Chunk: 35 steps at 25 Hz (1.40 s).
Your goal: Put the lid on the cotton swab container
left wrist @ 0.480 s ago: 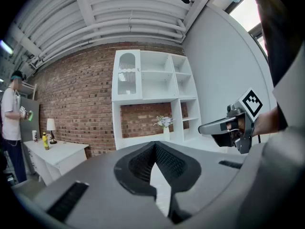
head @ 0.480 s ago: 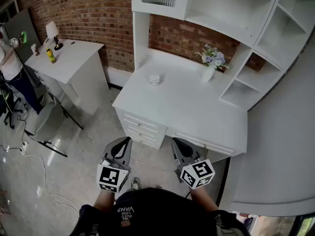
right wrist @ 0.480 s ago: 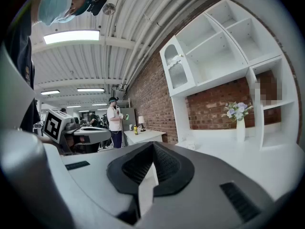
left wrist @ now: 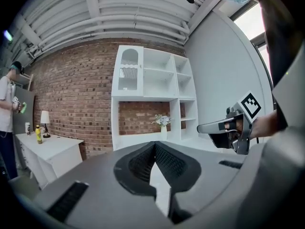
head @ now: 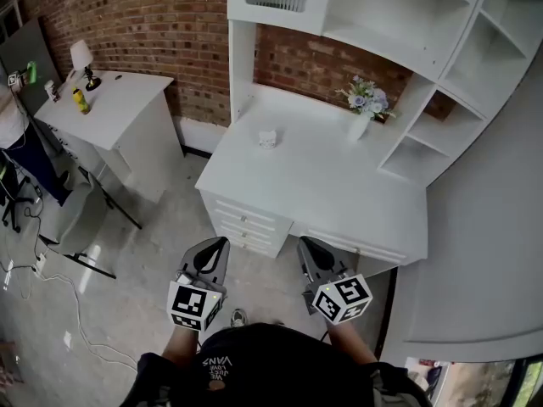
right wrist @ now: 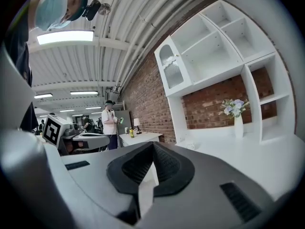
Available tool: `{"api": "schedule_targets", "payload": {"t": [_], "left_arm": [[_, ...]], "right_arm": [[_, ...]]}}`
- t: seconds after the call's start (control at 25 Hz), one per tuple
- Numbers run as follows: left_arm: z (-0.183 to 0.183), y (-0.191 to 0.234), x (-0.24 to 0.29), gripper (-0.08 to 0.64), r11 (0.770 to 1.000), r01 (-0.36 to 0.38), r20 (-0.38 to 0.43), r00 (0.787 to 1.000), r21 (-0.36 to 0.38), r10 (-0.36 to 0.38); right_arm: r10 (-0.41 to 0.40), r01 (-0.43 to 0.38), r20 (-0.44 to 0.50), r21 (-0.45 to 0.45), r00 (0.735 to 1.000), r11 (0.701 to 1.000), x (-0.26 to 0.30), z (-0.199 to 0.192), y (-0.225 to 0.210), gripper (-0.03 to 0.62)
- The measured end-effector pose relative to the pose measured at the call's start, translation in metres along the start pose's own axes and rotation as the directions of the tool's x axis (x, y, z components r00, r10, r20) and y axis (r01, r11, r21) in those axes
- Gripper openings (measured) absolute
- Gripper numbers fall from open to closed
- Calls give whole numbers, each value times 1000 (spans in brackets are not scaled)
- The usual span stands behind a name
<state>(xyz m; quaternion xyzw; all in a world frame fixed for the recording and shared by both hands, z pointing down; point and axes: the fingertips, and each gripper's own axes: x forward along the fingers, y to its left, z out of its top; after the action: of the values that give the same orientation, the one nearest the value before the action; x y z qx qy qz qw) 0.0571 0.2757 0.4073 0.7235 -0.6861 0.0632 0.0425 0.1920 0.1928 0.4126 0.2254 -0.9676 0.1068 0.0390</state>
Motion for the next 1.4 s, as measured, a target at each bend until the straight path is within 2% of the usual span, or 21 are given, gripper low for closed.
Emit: {"api": "schedule_targets", "payload": {"t": [0.4,0.72,0.84,0.96,1.04,1.08,1.4], "left_arm": [[-11,37,-6,6,996,87,-12,996,6,-87],[-22,56,-7,6,990,144,-20,989,-5,-144],[-25,62,-2,8,988,152,-24,988,-15,-153],[-27,70,11,13,989,149,-24,988,-26,-149],[-28,74,22,82,988,151,-31,988,-33,-152],[-28,76,28,95,988,152,-36,988,-35,-153],[-22,95,87,120,986,163,-70,984,-27,-165]], "right_arm": [[-78,77,10,25,997,997,24,-9,25,-2],[-109,109,-13,33,994,993,41,-20,34,-1],[-115,116,-17,30,993,993,52,-18,29,0],[-111,112,-29,26,993,993,65,-20,20,43],[-109,110,-41,33,993,993,74,-23,11,88],[-107,109,-47,38,993,993,80,-24,6,98],[-78,80,-70,37,995,996,130,-15,-40,125]]}}
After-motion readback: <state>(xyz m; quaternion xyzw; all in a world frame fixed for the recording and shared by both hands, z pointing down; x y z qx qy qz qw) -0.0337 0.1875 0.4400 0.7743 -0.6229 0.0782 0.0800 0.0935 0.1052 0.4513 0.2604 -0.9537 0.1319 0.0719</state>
